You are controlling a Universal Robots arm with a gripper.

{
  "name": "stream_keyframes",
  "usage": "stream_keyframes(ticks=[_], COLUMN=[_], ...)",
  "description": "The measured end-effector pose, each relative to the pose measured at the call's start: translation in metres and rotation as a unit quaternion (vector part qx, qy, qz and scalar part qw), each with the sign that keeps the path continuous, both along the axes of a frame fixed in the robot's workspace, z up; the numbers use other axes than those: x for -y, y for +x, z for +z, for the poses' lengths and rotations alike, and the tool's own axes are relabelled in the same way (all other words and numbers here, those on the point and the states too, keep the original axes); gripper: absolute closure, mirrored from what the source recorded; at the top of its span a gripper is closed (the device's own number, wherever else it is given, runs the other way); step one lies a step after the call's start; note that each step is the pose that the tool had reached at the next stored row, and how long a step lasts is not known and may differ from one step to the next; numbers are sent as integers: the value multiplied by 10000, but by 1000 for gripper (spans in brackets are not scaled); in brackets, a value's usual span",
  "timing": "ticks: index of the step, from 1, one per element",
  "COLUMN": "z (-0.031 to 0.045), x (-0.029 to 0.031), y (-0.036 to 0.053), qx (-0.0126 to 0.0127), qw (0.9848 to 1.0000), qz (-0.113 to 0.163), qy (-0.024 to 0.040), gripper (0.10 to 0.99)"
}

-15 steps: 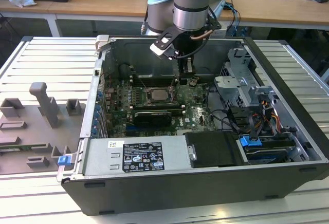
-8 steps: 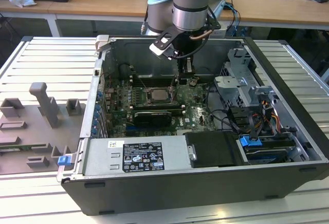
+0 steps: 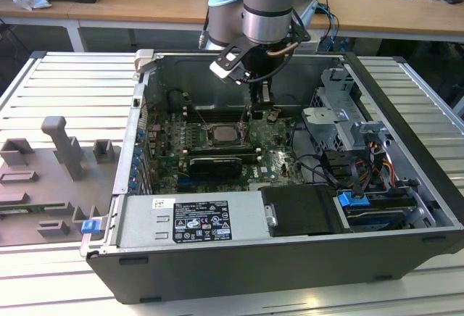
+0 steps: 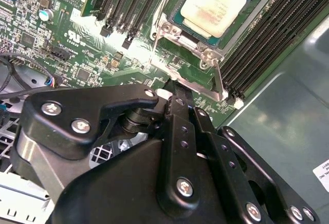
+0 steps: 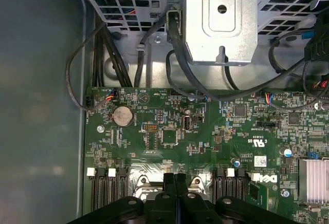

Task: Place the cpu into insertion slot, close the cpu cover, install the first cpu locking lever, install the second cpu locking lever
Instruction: 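Close the cpu cover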

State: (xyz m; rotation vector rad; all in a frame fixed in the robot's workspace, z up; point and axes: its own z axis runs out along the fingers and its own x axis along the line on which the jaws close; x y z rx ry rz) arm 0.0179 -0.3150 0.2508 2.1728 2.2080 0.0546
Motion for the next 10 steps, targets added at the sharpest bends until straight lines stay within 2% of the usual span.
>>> stream_keyframes(ticks=[10], z=[0], x=[0], y=[-23], qx=[0], qw=[10000], qz=[0], qy=[0], gripper=[980])
